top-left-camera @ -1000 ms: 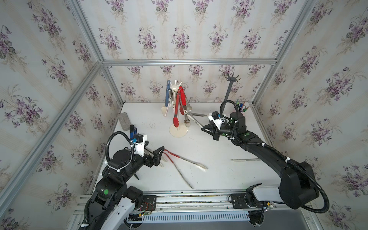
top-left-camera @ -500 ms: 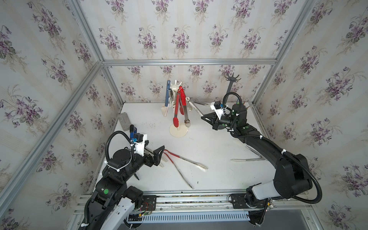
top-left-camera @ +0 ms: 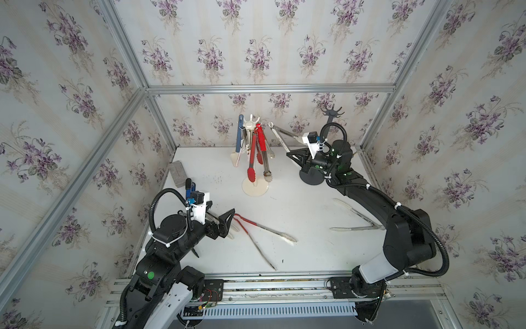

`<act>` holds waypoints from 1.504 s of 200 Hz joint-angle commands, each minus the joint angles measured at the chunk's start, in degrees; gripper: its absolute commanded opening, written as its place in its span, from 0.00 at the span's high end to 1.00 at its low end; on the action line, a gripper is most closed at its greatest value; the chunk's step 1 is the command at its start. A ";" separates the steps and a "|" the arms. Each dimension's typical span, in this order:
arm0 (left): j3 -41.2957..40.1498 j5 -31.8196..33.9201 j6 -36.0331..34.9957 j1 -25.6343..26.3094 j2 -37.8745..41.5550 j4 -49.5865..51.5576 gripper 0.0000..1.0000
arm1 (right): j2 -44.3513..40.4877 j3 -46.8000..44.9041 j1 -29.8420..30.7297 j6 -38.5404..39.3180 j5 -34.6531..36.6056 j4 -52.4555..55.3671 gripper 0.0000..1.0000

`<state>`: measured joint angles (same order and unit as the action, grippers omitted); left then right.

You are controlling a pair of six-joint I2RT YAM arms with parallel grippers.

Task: Hang food tongs on kitchen utensil racks
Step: Hang the food tongs on the rack.

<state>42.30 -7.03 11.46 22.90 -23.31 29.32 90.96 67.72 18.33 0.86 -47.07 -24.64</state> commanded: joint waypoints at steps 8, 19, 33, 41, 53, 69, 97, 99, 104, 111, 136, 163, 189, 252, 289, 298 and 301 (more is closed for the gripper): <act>-0.12 -0.09 -0.21 -0.04 0.28 -1.17 0.01 | 1.38 1.81 0.04 -2.86 1.13 -5.01 1.00; -0.19 -0.09 -0.21 -0.04 0.37 -1.18 0.01 | 1.97 2.51 0.04 -3.22 1.41 -5.06 1.00; -0.28 -0.09 -0.21 -0.04 0.54 -1.11 0.01 | 2.85 3.64 0.00 -3.41 1.20 -4.80 1.00; -0.29 -0.09 -0.14 -0.04 0.57 -1.15 0.01 | 3.33 4.19 0.04 -3.49 0.93 -4.80 1.00; -0.38 -0.09 -0.04 -0.04 0.63 -1.16 0.01 | 4.16 5.14 0.04 -3.59 0.21 -4.71 1.00; -0.33 -0.16 -0.04 -0.03 0.79 -1.12 0.01 | 5.42 6.73 0.04 -3.67 -1.74 -4.47 1.00; -0.38 -0.43 -0.19 -0.04 1.07 -1.12 0.01 | 7.89 9.85 0.00 -3.63 -5.14 -3.28 1.00; -0.38 -0.42 -0.21 -0.04 1.07 -1.13 0.01 | 8.09 10.05 0.03 -3.66 -5.38 -3.12 1.00; -0.34 -0.46 -0.19 -0.04 1.03 -1.15 0.01 | 8.53 10.70 0.02 -3.63 -6.03 -2.90 1.00; -0.36 -0.61 -0.26 -0.04 1.12 -1.15 0.01 | 9.02 11.36 0.04 -3.76 -6.91 -2.74 1.00; -0.38 -0.85 -0.17 0.00 0.99 -1.15 0.01 | 11.23 14.57 0.04 -3.42 -10.27 -0.18 1.00; -0.37 -1.18 -0.26 -0.04 0.90 -1.12 0.01 | 13.16 17.58 0.04 -2.13 -12.01 3.56 1.00; -0.47 -1.32 -0.41 0.01 0.81 -1.12 0.01 | 14.61 19.81 -0.18 -1.47 -12.47 6.07 1.00; -0.73 -1.82 0.14 -0.04 0.99 -1.16 0.01 | 18.64 25.89 -1.52 -4.08 -14.22 9.65 1.00; -0.89 -2.07 0.26 -0.04 1.16 -1.11 0.01 | 19.11 26.32 -1.80 -4.96 -16.12 9.50 1.00; -0.91 -2.03 0.23 -0.04 1.16 -1.16 0.01 | 19.18 26.25 -1.80 -5.16 -16.78 9.23 1.00; -0.91 -2.07 0.24 -0.04 1.16 -1.17 0.01 | 19.25 26.23 -1.80 -5.25 -16.94 9.14 1.00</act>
<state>41.52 -8.73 11.51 22.92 -22.24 29.30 109.95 93.51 16.49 -3.64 -60.99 -13.63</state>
